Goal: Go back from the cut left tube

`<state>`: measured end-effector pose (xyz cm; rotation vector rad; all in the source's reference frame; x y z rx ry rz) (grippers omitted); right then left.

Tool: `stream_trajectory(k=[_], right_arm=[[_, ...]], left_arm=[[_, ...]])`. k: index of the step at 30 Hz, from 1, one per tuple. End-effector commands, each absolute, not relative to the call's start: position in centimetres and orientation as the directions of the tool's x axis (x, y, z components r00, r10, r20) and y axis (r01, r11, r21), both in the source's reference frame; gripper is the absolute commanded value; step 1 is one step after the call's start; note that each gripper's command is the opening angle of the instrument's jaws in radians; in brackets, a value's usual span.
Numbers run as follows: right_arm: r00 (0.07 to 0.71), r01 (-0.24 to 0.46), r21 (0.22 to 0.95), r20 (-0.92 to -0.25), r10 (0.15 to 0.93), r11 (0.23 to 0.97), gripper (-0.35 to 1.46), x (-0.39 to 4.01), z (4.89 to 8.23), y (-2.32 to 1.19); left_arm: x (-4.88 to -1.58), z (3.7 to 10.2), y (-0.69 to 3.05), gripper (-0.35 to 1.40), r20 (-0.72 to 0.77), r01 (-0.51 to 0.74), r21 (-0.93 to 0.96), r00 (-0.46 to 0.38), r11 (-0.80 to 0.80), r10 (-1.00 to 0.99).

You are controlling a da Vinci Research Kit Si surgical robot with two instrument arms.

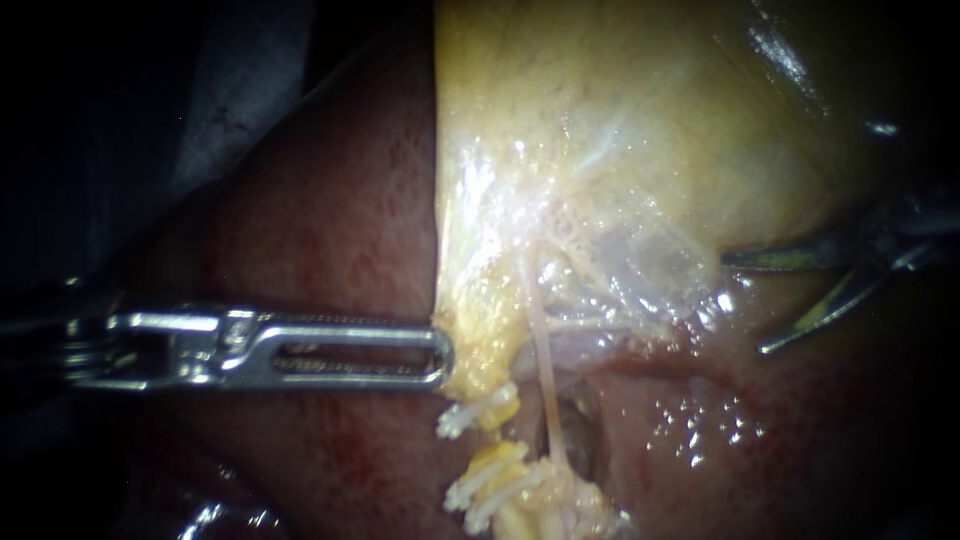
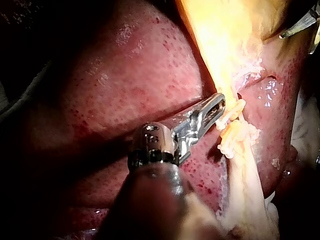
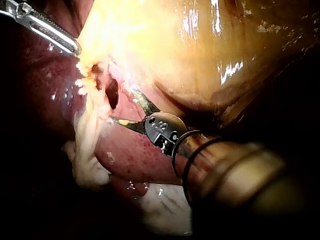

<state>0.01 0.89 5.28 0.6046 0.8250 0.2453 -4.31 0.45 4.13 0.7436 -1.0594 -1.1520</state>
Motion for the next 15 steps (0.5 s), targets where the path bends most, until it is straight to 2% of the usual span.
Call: stream_trajectory(k=[1,15], right_arm=[[0.663,0.025,0.592,-0.613,0.43,0.806,0.86,0.01,5.28,0.88],[0.663,0.025,0.591,-0.613,0.43,0.806,0.86,0.01,5.27,0.87]], left_arm=[[-4.31,4.13,0.46,-0.35,0.271,0.352,0.896,0.052,0.271,-0.961],[-4.55,4.2,0.57,-0.35,0.27,0.362,0.893,0.041,0.266,-0.962]])
